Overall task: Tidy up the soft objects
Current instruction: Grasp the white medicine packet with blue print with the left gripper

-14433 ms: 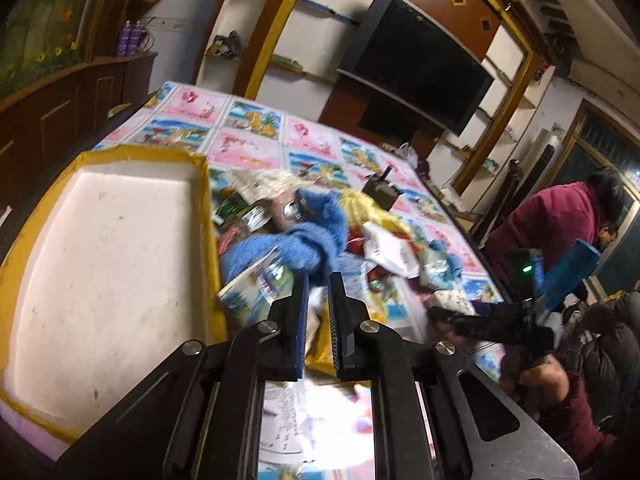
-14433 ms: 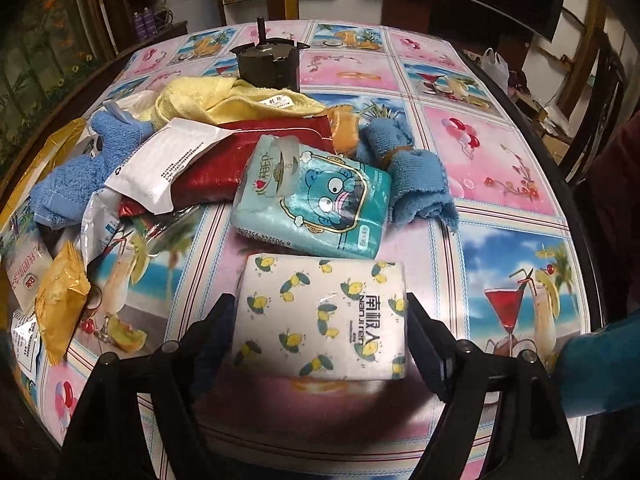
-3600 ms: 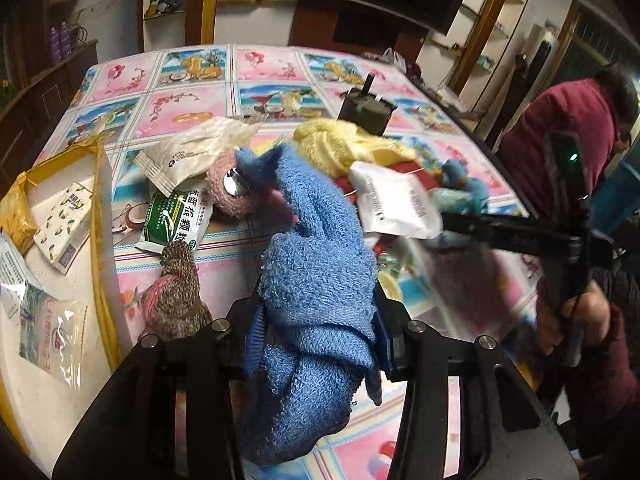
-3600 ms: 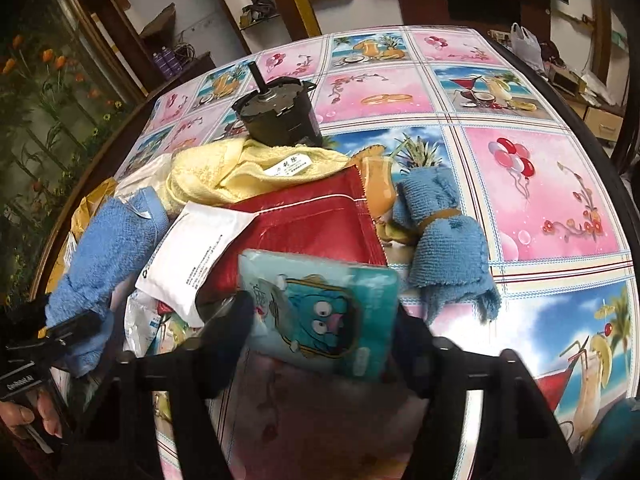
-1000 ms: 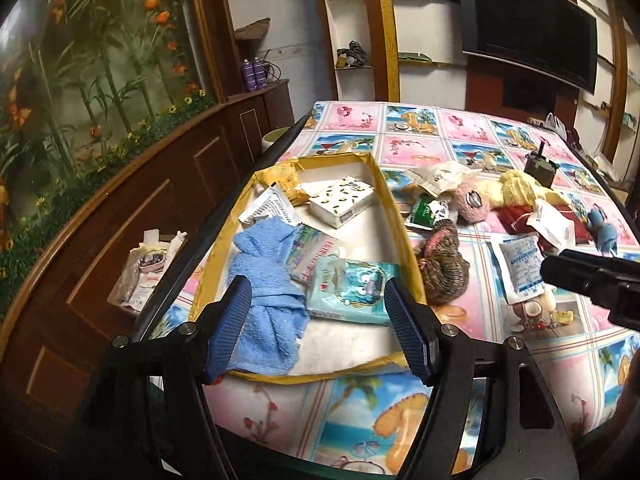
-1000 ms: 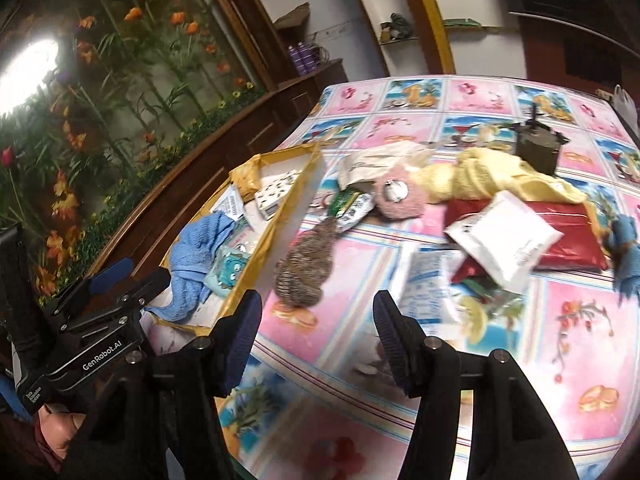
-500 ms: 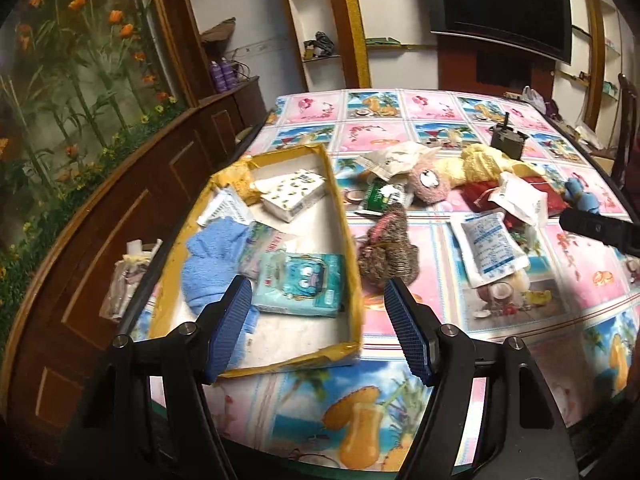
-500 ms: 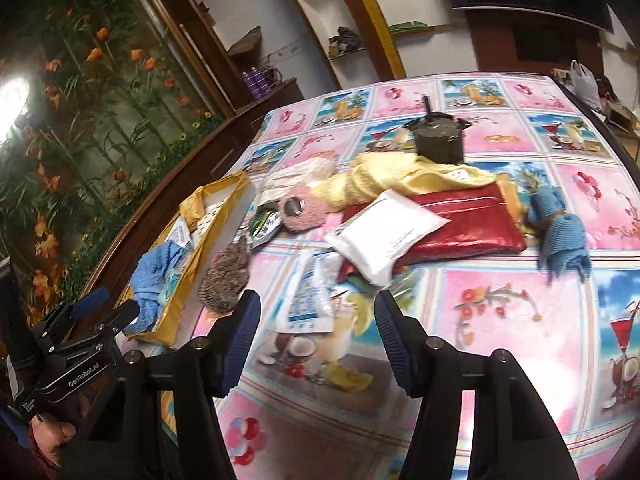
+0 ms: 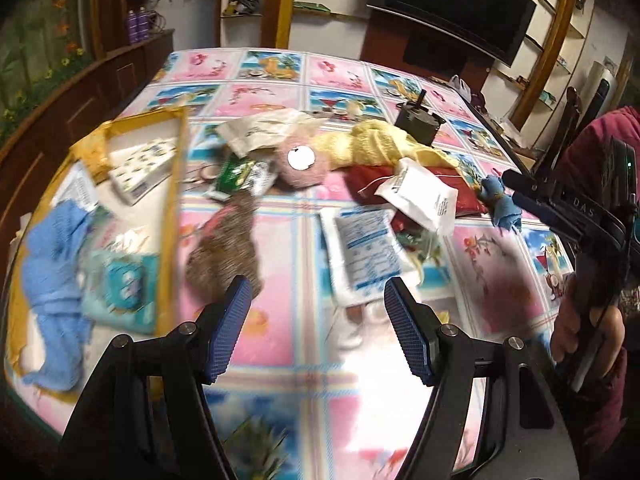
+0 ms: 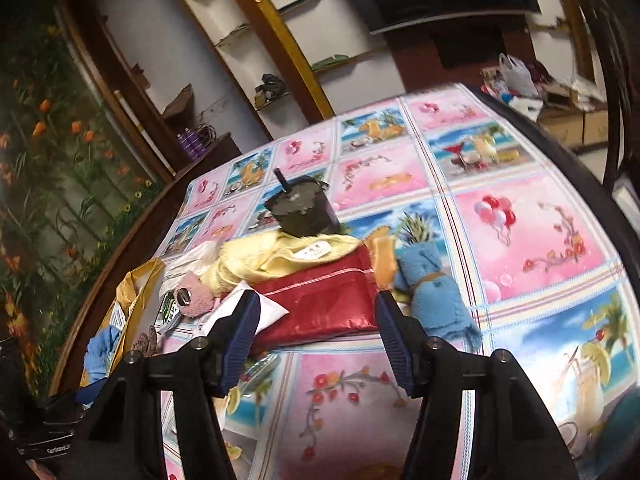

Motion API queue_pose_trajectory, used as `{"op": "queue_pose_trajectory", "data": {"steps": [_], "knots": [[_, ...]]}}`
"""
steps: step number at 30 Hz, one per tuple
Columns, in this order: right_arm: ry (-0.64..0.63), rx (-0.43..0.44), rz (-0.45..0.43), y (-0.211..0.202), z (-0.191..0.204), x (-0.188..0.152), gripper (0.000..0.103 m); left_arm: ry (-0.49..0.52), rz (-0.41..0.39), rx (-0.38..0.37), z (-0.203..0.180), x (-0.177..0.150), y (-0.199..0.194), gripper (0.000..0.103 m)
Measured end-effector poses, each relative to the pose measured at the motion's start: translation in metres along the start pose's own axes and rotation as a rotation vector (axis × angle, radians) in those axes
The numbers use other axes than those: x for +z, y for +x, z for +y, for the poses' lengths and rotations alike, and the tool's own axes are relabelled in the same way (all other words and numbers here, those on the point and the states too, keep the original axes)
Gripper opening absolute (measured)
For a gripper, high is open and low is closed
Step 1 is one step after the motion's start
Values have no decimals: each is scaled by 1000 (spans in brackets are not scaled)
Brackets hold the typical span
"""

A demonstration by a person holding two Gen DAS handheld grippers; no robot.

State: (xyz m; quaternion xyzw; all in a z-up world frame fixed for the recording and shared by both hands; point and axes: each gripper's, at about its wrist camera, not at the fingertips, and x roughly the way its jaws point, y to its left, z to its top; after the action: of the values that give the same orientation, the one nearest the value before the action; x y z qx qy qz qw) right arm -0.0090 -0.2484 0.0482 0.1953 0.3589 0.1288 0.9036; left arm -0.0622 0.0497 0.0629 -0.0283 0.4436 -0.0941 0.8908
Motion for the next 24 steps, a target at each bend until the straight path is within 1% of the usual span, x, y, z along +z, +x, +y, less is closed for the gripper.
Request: {"op": "queue_pose_trajectory", "data": {"steps": [2, 4, 6, 8, 11, 13, 15, 16, 17, 19, 20, 21, 22, 23, 24], "knots": [[21, 7, 24, 2, -6, 1, 60, 32, 6, 11, -10, 8, 14, 70], [22, 9, 9, -1, -7, 2, 60, 49, 6, -2, -19, 16, 28, 70], [4, -5, -1, -1, -4, 2, 60, 45, 9, -22, -21, 21, 40, 70], [-7, 0, 5, 1, -2, 1, 60, 37, 14, -39, -20, 26, 49, 70], [-24, 4, 26, 5, 2, -1, 60, 43, 42, -39, -19, 29, 68, 70], [-36, 4, 33, 8, 5, -2, 60, 71, 48, -30, -23, 29, 77, 71], [-58, -3, 38, 9, 9, -4, 60, 85, 75, -38, -25, 29, 85, 73], [-70, -7, 40, 10, 11, -5, 60, 113, 54, -28, -28, 29, 85, 77], [-79, -9, 42, 11, 13, -6, 60, 149, 50, -6, -32, 28, 88, 79], [-99, -15, 48, 13, 17, -8, 60, 205, 42, 16, -39, 24, 91, 82], [-108, -22, 51, 14, 19, -9, 60, 206, 42, -2, -39, 23, 91, 81], [-117, -29, 53, 15, 20, -10, 60, 202, 39, -4, -38, 23, 90, 79], [-123, -33, 55, 16, 21, -10, 60, 197, 31, -8, -37, 23, 88, 63], [-128, -37, 55, 16, 21, -11, 60, 190, 23, -26, -34, 23, 86, 49], [-132, -42, 54, 17, 21, -11, 60, 175, 25, -57, -31, 24, 83, 46]]}}
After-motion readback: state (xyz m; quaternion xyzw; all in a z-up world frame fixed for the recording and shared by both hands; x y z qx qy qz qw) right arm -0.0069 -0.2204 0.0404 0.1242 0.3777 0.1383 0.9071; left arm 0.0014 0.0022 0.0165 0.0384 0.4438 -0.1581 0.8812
